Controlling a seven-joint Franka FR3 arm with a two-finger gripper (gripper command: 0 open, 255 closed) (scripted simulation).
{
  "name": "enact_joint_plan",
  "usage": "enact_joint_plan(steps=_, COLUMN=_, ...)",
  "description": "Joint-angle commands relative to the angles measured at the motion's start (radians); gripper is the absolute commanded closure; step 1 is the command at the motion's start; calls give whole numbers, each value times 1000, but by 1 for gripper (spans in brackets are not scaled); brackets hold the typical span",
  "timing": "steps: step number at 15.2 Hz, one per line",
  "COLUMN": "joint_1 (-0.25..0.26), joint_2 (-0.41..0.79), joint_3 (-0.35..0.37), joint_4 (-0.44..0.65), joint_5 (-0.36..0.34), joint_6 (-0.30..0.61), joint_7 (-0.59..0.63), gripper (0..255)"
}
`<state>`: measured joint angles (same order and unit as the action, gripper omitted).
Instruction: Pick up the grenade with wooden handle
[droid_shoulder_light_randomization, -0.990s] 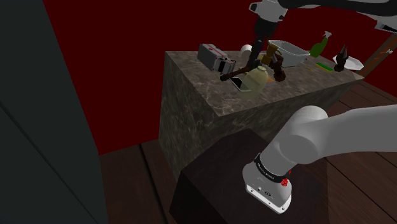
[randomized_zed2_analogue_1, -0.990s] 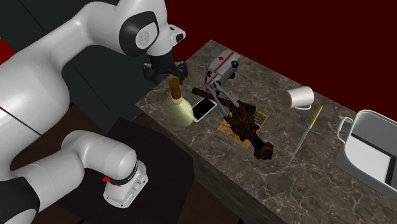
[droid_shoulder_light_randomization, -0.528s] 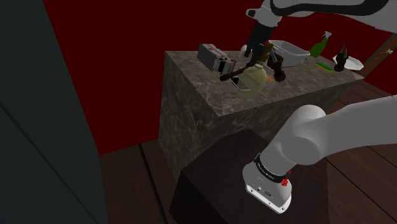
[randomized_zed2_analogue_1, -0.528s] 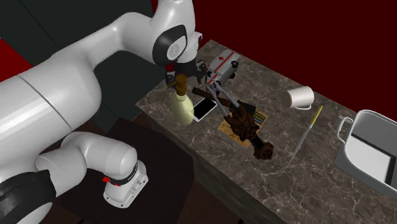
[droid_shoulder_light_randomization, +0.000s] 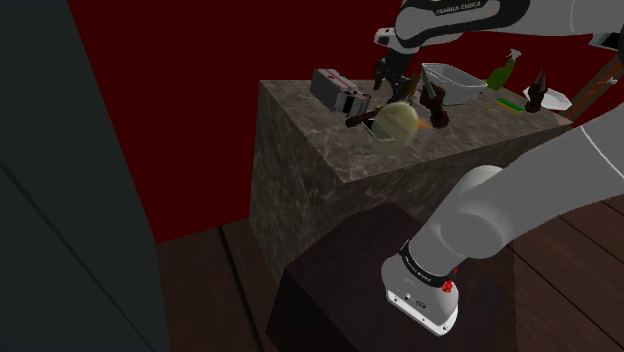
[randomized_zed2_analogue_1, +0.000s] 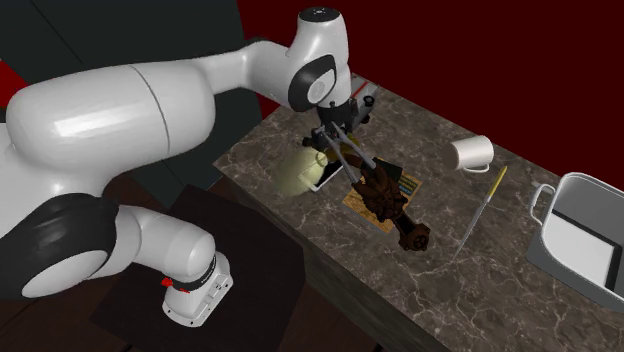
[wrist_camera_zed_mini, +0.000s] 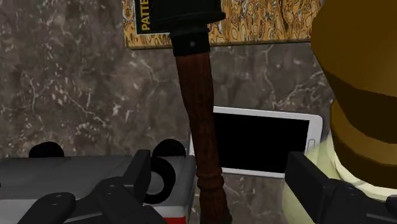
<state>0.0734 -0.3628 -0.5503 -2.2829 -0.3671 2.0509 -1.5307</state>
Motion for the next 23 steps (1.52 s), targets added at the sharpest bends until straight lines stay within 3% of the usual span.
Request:
enact_joint_plan(steps=1, joint_1=14, joint_2=82, joint_3=-39, joint_4=29, joint_5=-29, joint_6=-9, joint_7=-140, gripper=0)
enact_joint_plan(steps=3, joint_1=12, joint_2=128, joint_3=-46, joint_4=50, joint_5=-15, joint_6=21, joint_7=-211, gripper=0)
enact_joint_plan(steps=6, joint_1=-11, joint_2=148, joint_3=-32, joint_4=23, joint_5=-8, joint_6=65, joint_7=-212, gripper=0)
enact_joint_plan(steps=12, joint_1=-12, joint_2=177, joint_3=-43, joint_4=-15, joint_5=-6, joint_6=130, joint_7=-207, gripper=0)
enact_joint_plan(steps=13, joint_1=-12, joint_2=176, joint_3=-43, joint_4=-15, joint_5=-7, joint_6=128, joint_7=-206, gripper=255)
enact_joint_plan(steps=23, joint_1=-12, joint_2=170, joint_3=-41, joint_4=-7, joint_5=-7, joint_6=116, joint_7=-208, gripper=255)
